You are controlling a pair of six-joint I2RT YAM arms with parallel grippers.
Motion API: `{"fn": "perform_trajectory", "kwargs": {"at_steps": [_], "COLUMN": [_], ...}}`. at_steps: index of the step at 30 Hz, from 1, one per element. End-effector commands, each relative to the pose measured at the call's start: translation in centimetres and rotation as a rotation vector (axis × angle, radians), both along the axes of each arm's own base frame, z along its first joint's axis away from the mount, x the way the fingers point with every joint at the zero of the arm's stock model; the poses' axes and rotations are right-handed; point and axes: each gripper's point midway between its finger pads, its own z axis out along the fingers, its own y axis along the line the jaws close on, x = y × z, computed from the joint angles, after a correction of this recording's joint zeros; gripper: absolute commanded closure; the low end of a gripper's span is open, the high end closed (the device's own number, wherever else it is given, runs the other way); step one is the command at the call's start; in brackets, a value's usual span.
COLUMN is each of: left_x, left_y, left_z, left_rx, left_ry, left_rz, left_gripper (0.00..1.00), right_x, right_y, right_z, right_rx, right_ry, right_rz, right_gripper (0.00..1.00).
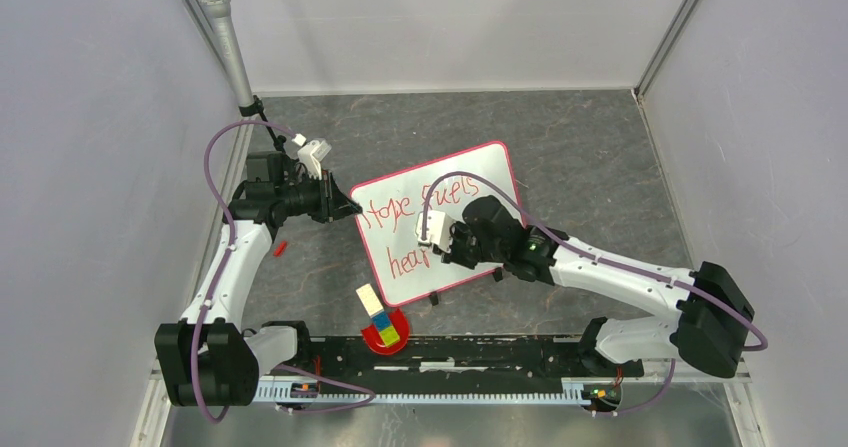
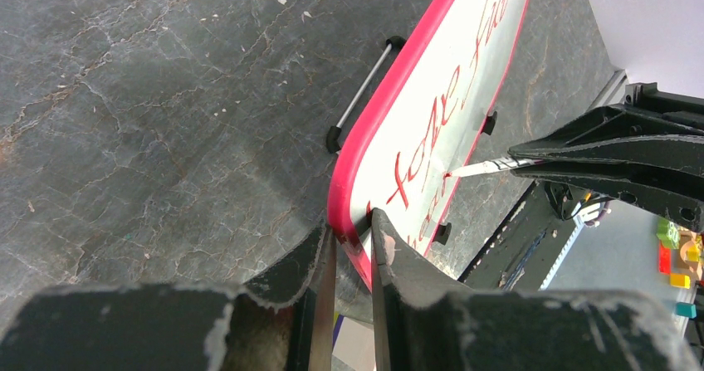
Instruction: Write a sentence on the whiteboard
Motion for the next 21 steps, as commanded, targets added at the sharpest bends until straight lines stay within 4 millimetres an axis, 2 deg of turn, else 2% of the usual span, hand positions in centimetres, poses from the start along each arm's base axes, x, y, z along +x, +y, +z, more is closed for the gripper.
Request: {"fn": "perform_trajectory", "kwargs": {"at_steps": [1, 14, 21], "left_x": [-0.7, -0.8, -0.8], "left_y": [-0.2, -0.2, -0.2], "left_z": [-0.6, -0.6, -0.5], "left_rx": [0.011, 0.010, 0.010], "left_ry": [0.013, 0.014, 0.007], "left_rz": [-0.029, -0.028, -0.029], "left_gripper": [0.97, 0.98, 0.98], "right_x": [1.6, -0.4, 0.3], "right_y": [-0.6, -0.3, 0.2], "right_z": [1.6, 2.4, 2.7], "right_rx": [0.006, 0.049, 0.058], "right_ry": [-0.057, -0.007, -0.021], "right_rz": [-0.048, 0.031, 0.013], "right_gripper": [1.00, 1.00, 1.00]}}
